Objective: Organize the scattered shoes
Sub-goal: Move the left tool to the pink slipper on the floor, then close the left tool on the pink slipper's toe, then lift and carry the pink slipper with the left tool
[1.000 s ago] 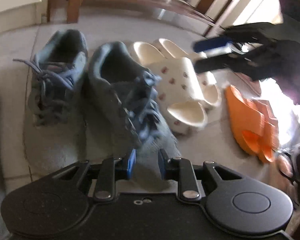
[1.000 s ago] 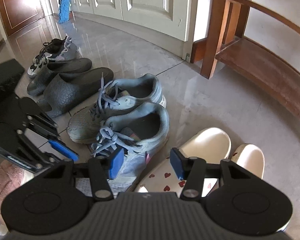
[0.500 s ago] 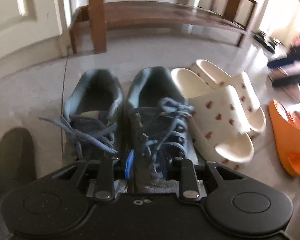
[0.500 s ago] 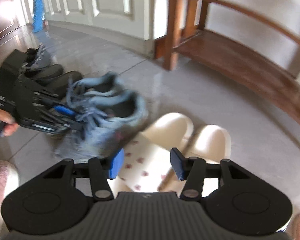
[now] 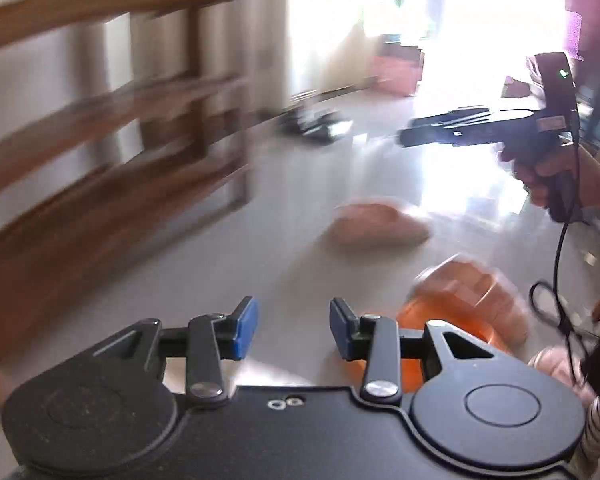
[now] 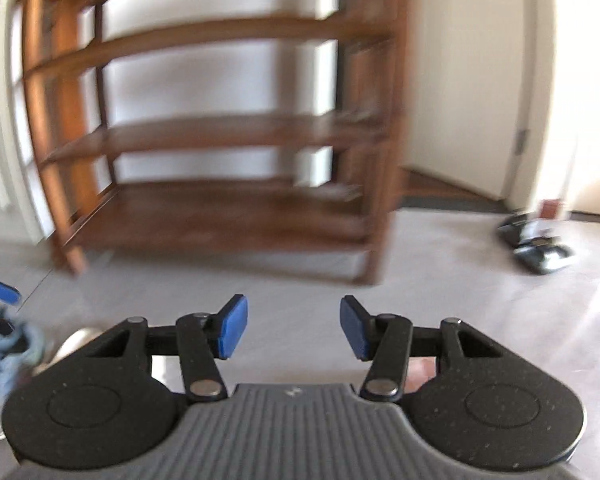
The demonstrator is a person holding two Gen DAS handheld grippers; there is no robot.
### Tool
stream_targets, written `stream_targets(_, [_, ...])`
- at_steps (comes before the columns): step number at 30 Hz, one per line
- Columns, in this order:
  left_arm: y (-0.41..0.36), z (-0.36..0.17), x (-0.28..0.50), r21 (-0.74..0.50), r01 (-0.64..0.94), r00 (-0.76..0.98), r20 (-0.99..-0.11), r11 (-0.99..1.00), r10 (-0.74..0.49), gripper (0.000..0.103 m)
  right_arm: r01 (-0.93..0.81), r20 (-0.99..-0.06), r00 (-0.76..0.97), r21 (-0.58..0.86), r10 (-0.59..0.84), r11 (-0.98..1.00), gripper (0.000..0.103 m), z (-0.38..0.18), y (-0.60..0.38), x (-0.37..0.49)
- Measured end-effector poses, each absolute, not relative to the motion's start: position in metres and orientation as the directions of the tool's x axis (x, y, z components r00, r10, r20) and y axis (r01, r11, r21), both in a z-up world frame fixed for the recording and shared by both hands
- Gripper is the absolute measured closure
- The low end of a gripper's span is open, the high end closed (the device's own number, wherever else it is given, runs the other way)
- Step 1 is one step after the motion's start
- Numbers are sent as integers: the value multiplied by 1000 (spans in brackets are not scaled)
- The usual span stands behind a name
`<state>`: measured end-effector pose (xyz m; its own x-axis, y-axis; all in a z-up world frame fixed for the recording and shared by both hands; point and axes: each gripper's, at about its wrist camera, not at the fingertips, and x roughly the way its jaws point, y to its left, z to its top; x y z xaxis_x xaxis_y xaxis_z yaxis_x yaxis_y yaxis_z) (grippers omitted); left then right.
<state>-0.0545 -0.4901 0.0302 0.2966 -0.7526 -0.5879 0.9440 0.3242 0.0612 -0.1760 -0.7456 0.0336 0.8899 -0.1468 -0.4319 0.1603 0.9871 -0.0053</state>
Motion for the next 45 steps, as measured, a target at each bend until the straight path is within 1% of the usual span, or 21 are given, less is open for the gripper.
stream_targets(4, [-578, 3, -58, 8, 962, 227, -577, 272, -785, 65, 277, -414, 878, 30, -240, 960, 47, 27, -798, -211])
stream_targets(7, [-630, -24, -63, -14, 969, 193, -577, 246, -794, 65, 329, -455, 850, 60, -267, 943, 47, 7, -830, -226])
stream_targets(10, [-685, -62, -67, -73, 967, 157, -587, 244, -794, 65, 383, -504, 806, 44, -311, 923, 47, -16, -851, -233])
stream_targets(13, [-725, -91, -63, -87, 961, 159, -595, 261, -788, 65, 456, -531, 776, 99, -341, 885, 47, -42, -880, -243])
stream_targets(17, [-789, -134, -45, -134, 958, 112, -639, 254, -761, 63, 566, -533, 740, 163, -410, 808, 47, -66, -907, -258])
stream_targets(20, [-812, -149, -43, -118, 956, 123, -667, 267, -735, 62, 586, -535, 738, 207, -410, 783, 47, -77, -921, -264])
stream_targets(21, [-826, -160, -36, -146, 947, 109, -691, 285, -715, 62, 583, -540, 738, 208, -405, 785, 47, -80, -923, -264])
stream_targets(22, [-830, -162, -33, -157, 943, 107, -695, 295, -711, 63, 575, -545, 738, 200, -398, 793, 47, -83, -924, -263])
stream_targets(23, [-838, -171, -26, -213, 929, 72, -699, 303, -712, 67, 568, -548, 738, 192, -393, 800, 47, -85, -925, -263])
stream_targets(24, [-838, -171, -25, -226, 925, 68, -695, 307, -716, 77, 565, -548, 740, 191, -390, 803, 47, -87, -927, -263])
stream_targets(25, [-840, -173, -22, -243, 920, 62, -687, 309, -724, 82, 563, -548, 742, 199, -385, 802, 47, -88, -928, -263])
stream_targets(26, [-840, -173, -20, -267, 918, 38, -678, 294, -734, 92, 564, -548, 744, 208, -382, 799, 47, -89, -929, -264])
stream_targets(28, [-841, -171, -21, -300, 919, -9, -663, 255, -748, 95, 571, -547, 742, 214, -387, 792, 47, -90, -930, -270])
stream_targets(31, [-840, -162, -42, -259, 953, -53, -657, 159, -752, 96, 589, -533, 736, 203, -416, 782, 47, -84, -933, -280])
stream_targets(32, [-841, -162, -56, -247, 967, -117, -654, 65, -747, 96, 595, -525, 735, 199, -428, 778, 47, -81, -934, -283])
stream_targets(36, [-837, -165, -100, -212, 965, -257, -666, -153, -700, 96, 621, -481, 737, 203, -476, 757, 47, -61, -939, -298])
stream_targets(39, [-830, -172, -138, -211, 916, -388, -684, -341, -618, 96, 642, -459, 727, 190, -511, 743, 47, -51, -940, -307])
stream_targets(41, [-825, -176, -159, -216, 870, -456, -695, -442, -557, 96, 644, -464, 722, 179, -513, 744, 47, -48, -938, -311])
stream_targets(43, [-818, -174, -172, -219, 842, -485, -706, -492, -516, 95, 643, -474, 715, 161, -513, 748, 47, -47, -934, -315])
stream_targets(44, [-806, -173, -184, -199, 820, -498, -711, -536, -497, 89, 641, -481, 712, 149, -511, 753, 47, -48, -932, -315])
stream_targets(45, [-802, -170, -186, -200, 818, -500, -710, -539, -495, 79, 635, -494, 708, 134, -504, 761, 47, -49, -929, -317])
